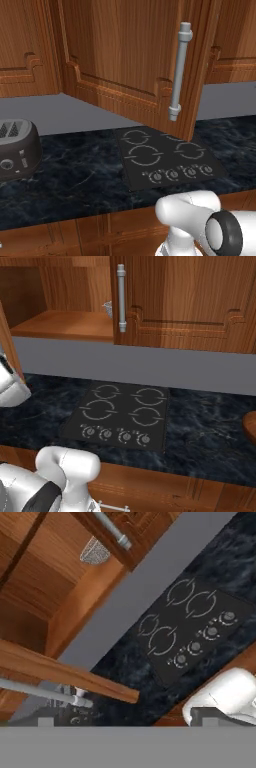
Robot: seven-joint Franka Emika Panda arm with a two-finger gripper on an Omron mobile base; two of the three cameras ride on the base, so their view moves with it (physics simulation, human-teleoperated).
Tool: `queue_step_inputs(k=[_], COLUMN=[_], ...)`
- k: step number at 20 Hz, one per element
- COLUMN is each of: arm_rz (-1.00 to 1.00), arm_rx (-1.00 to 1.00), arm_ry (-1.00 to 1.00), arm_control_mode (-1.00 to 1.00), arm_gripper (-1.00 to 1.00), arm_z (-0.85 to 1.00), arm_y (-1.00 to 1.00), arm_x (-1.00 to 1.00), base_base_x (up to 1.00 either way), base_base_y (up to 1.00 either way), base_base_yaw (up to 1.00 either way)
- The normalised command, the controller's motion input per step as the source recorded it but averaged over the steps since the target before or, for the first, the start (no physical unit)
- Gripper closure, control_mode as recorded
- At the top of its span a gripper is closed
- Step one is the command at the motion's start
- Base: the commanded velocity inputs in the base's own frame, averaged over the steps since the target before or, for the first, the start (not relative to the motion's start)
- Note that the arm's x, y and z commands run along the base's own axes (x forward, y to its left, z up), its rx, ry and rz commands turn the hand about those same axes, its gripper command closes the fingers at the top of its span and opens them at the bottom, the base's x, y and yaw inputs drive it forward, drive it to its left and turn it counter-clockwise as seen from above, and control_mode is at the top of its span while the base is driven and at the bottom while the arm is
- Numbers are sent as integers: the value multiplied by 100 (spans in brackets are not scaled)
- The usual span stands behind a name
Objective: Open the cabinet and setup a tea strainer by placing it in the bowl upright.
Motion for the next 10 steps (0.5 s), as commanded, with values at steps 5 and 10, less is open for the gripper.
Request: queue_step_inputs(k=[5,10], arm_rz=[26,21], arm_rx=[90,57], arm_ry=[17,27], arm_control_mode=[-100,-100], arm_gripper=[-100,-100], arm_z=[-45,-7], arm_y=[-29,-1], arm_x=[25,41], base_base_x=[0,0], base_base_y=[0,0], base_base_yaw=[0,0])
